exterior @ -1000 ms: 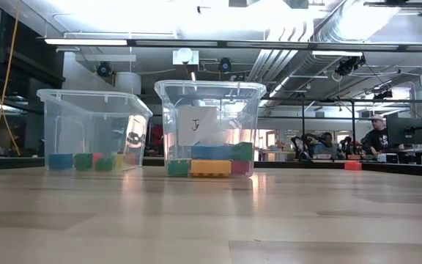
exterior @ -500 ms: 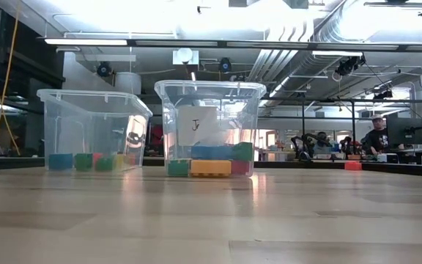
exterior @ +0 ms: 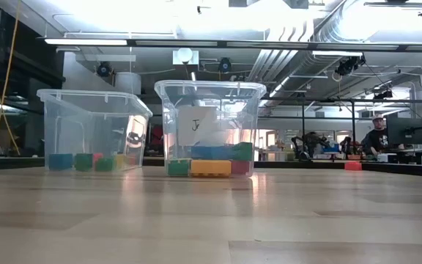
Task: Sort blocks by size
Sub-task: Put the orange small game piece into the left transparent bin
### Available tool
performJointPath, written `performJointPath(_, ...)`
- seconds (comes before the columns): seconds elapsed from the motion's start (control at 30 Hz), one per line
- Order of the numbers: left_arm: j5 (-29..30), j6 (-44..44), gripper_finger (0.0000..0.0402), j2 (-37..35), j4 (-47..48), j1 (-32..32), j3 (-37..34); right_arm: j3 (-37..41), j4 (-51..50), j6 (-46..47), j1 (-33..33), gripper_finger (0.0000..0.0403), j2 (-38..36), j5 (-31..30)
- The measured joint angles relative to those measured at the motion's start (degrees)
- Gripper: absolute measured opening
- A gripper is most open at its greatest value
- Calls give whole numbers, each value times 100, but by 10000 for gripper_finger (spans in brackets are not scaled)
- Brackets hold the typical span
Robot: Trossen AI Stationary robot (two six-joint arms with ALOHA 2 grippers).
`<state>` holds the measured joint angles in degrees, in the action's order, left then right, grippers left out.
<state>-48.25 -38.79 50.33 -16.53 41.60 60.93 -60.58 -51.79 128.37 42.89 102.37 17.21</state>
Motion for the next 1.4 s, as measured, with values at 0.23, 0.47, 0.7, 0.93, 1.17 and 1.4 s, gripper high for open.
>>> performJointPath(0.23, 51, 0, 280, 2, -4, 0, 0, -169, 271, -343, -17, 357, -4, -648)
performJointPath(0.47, 53, 33, 280, 2, -2, 0, 0, -570, 376, -349, -24, 357, -3, -1789)
performJointPath(0.7, 64, 51, 280, 2, -2, 0, 0, -1363, -545, -1171, -188, 357, -6, -1869)
performJointPath(0.93, 64, 76, 280, 2, 29, -2, 0, -1165, -892, -493, -352, 357, -22, -837)
performJointPath(1.17, 61, 0, 280, 2, 34, -2, 0, -739, -475, 466, -431, 357, 15, -812)
performJointPath(1.4, 58, 90, 280, 2, 37, -2, 0, -709, -613, 436, -675, 357, 36, -812)
